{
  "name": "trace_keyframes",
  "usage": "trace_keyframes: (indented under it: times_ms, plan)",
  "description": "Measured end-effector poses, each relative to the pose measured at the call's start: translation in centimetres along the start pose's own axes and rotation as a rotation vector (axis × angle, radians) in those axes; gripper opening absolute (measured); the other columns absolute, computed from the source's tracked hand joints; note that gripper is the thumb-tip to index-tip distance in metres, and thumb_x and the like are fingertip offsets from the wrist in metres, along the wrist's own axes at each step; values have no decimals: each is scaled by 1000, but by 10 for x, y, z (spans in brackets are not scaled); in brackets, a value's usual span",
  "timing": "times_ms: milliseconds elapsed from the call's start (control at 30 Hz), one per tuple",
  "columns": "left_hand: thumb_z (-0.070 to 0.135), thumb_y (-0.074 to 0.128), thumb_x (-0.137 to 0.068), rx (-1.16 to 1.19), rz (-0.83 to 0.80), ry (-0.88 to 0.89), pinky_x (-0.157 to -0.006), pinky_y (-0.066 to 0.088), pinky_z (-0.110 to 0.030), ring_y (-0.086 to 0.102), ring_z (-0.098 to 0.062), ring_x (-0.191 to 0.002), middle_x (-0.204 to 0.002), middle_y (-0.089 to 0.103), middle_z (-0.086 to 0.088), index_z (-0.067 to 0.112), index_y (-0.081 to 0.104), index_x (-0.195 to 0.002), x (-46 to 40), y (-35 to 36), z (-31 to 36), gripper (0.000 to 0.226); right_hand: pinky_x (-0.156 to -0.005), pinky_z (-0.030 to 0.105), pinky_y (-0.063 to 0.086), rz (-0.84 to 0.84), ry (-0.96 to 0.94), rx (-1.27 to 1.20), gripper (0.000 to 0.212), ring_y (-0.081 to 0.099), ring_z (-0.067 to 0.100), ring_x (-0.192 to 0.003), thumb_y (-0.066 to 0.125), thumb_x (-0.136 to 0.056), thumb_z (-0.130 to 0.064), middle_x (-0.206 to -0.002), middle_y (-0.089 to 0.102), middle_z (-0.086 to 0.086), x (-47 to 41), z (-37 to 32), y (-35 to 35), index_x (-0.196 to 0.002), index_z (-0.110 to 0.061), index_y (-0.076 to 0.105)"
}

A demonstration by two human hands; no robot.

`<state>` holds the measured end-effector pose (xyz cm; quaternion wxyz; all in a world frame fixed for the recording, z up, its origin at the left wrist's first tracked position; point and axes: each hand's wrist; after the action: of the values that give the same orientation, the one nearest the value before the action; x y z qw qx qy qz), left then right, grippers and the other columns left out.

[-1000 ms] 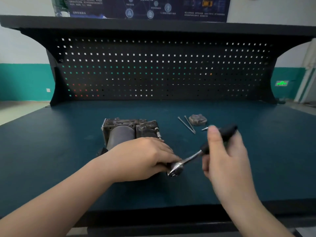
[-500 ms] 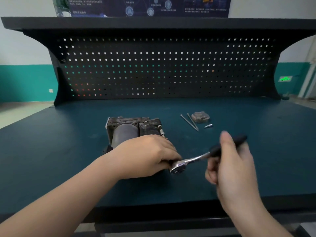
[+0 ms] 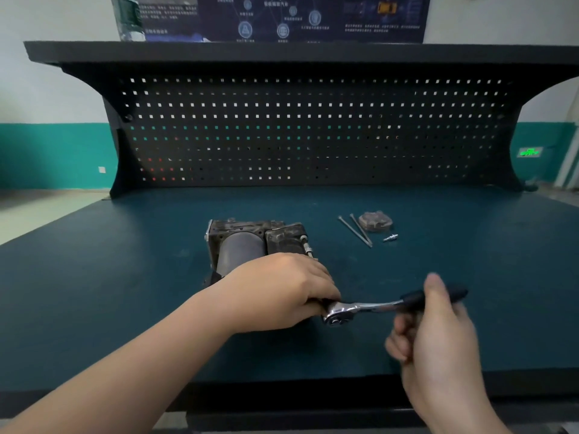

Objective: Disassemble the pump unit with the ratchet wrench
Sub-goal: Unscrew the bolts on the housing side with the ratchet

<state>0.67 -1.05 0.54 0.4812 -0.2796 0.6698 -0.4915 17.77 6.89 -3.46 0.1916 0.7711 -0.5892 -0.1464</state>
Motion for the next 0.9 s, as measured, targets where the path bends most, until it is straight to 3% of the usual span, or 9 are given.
trace_keyframes:
  times_ms: [67,133,233,367,433,500,667,767,900]
  plan:
    - [11,64,-89,-3,-33,35,-89,48,-38,63,-26,-100,-102,73,-4,9,70,-110,-2,-1,-1,22,-40,26,35,-109,-361,247,28,44,9,-38,48,-91,-55,-48,51,-4,4,-14,8,-77,-30,48]
    - [10,65,-89,-4,-54,56,-86,47,-36,63,-28,-93,-95,73,-5,7,72,-98,-4,-3,0,13,-48,18,39,-336,-665,609,31,51,6,-47,44,-82,-66,-58,58,-13,8,-26,17,-82,-35,47]
    - [6,70,-82,-33,-25,36,-75,43,-21,62,-27,-77,-80,70,-6,5,70,-79,-2,-4,1,3,-44,12,33,-540,-847,882,30,51,5,-51,40,-85,-66,-60,56,-19,11,-27,23,-83,-36,40]
    - [9,59,-91,-79,-37,36,-87,47,-40,63,-29,-92,-94,72,-9,3,71,-95,-3,2,0,14,-45,20,37,-205,-579,437,34,45,6,-40,49,-86,-65,-49,52,-9,8,-20,21,-79,-33,48]
    - [5,60,-90,-40,19,19,-83,49,-40,64,-28,-90,-92,72,-10,0,70,-95,-3,2,-1,12,-36,22,26,-80,-273,88,35,32,10,-31,49,-95,-49,-42,40,-4,-2,-18,16,-75,-22,44]
    - [3,64,-87,-21,61,-1,-77,52,-39,65,-27,-86,-89,72,-9,0,71,-93,-2,1,-1,9,-35,18,20,-63,-129,-31,35,24,11,-29,46,-100,-38,-42,35,3,-9,-16,14,-75,-15,40]
    - [3,65,-84,-24,8,8,-79,50,-39,62,-28,-87,-85,70,-7,4,69,-86,-3,1,0,5,-41,18,36,-328,-612,461,33,44,6,-41,49,-89,-62,-51,51,-5,4,-27,22,-78,-31,46]
    - [-4,65,-79,16,-7,18,-70,48,-41,54,-30,-71,-69,61,-9,3,59,-67,-7,-3,1,15,-48,15,37,-544,-733,742,27,49,5,-50,44,-87,-58,-58,55,-13,5,-43,29,-78,-33,43]
    - [-2,63,-84,12,-22,-19,-89,47,-36,61,-28,-82,-82,68,-8,4,67,-79,-4,1,-2,8,-46,25,38,-374,-674,642,34,45,8,-46,47,-87,-62,-53,50,-6,2,-41,30,-80,-29,47]
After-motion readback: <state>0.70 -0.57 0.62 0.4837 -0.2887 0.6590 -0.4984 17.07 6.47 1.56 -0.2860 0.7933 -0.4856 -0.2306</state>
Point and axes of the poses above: each hand's wrist, its own x-axis away from the middle knuckle, its own y-axis out of the palm, z = x × y
